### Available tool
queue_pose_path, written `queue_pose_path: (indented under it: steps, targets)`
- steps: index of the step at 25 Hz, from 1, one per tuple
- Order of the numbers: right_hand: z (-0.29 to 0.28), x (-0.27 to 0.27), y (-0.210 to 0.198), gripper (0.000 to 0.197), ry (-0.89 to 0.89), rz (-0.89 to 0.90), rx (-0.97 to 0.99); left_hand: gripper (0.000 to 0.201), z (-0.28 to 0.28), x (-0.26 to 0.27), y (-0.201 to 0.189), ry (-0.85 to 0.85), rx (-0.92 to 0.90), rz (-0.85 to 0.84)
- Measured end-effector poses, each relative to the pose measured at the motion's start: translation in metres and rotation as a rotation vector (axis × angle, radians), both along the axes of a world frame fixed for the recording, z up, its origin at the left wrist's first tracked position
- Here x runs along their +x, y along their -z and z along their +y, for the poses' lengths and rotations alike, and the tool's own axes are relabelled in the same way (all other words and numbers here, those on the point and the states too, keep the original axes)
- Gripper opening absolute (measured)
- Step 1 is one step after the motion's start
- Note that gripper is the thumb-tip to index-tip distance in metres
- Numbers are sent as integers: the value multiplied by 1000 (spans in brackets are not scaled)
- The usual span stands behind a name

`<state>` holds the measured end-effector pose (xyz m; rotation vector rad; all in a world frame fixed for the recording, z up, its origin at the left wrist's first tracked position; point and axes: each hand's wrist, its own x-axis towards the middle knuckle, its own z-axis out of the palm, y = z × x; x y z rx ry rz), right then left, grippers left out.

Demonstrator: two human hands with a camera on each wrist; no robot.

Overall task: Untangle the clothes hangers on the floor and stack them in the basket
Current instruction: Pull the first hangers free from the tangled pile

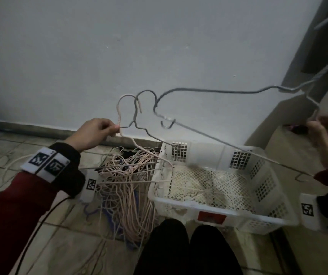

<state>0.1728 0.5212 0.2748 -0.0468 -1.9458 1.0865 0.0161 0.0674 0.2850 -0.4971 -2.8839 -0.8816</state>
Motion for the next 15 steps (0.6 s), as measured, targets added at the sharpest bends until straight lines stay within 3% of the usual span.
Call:
queue_pose_path:
  steps: [4,7,10,12,15]
  targets:
    - [-30,-2,5,43,-82,-65,124,21,4,9,-14,10,-45,26]
    - [-66,-16,18,39,-207,-58,247,22,17,20,-17,64,-68,14]
    - [-99,-40,47,29,-278,-103,268,32,37,30,-4,143,25,-161]
    - [-114,-58,69,9,-330,-156,216,41,44,36,7,217,104,-324]
    - [-126,-73,92,17,-358,-214,121,49,37,36,20,229,304,-509]
